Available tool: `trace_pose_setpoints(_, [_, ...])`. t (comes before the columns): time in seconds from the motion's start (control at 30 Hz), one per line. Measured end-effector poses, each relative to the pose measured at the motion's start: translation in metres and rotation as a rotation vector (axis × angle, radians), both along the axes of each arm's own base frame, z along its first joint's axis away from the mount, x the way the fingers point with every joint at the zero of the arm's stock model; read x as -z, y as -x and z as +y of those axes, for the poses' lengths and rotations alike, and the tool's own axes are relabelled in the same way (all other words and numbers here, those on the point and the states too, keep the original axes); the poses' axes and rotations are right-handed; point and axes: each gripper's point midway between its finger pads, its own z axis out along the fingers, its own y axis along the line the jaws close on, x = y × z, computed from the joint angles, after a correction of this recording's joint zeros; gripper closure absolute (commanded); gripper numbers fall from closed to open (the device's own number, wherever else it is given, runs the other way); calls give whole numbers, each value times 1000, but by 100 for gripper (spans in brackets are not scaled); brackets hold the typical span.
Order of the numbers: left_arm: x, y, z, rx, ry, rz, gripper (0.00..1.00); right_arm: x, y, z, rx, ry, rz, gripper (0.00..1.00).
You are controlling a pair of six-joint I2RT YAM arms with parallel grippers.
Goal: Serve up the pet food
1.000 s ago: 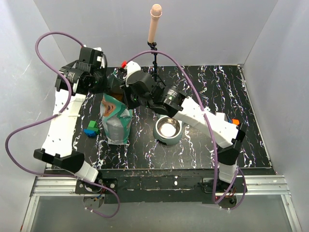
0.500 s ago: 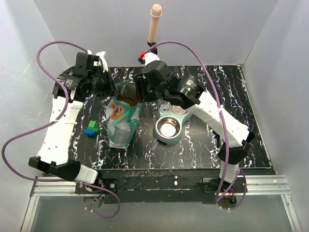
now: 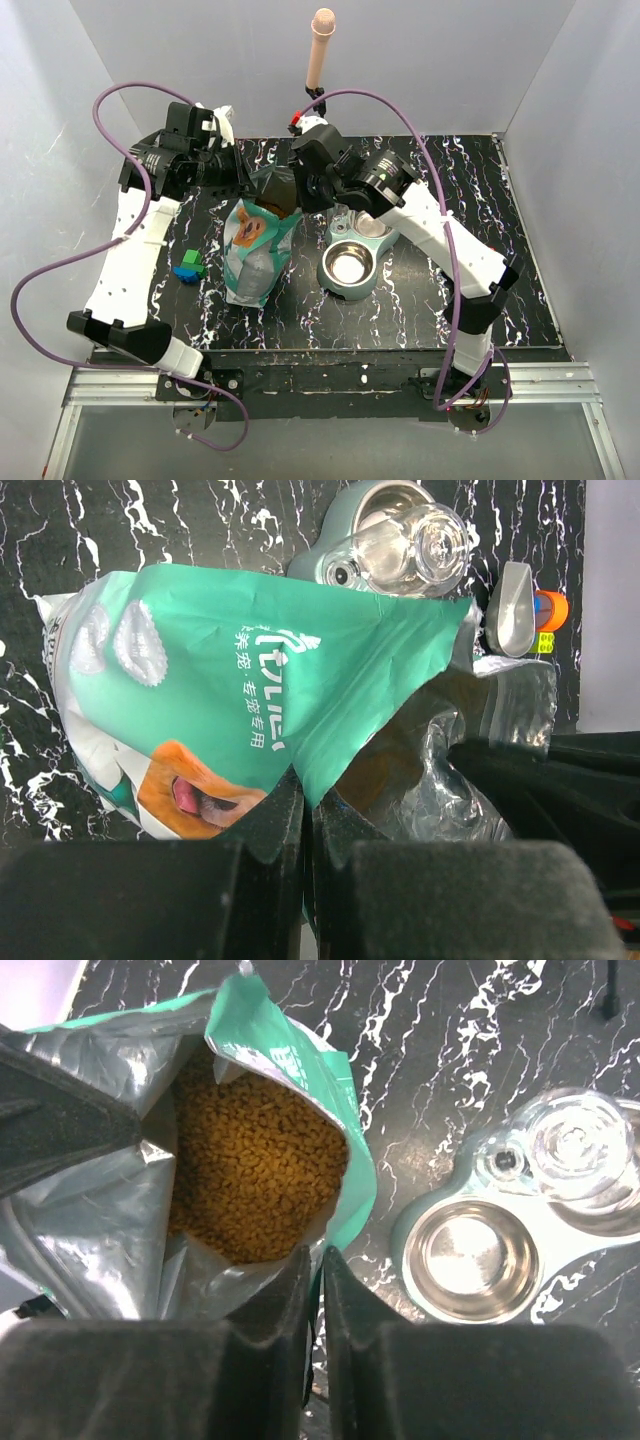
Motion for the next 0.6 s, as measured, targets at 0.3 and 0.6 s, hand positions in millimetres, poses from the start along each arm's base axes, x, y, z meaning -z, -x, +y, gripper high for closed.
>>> trace_pose_setpoints(0.3, [3, -7, 1, -5, -26, 19, 86, 4, 1, 8, -35, -14, 20, 99])
trace_pose_setpoints(0.6, [12, -14, 6, -7, -77, 16, 62, 0, 3, 18, -79, -52, 11, 99])
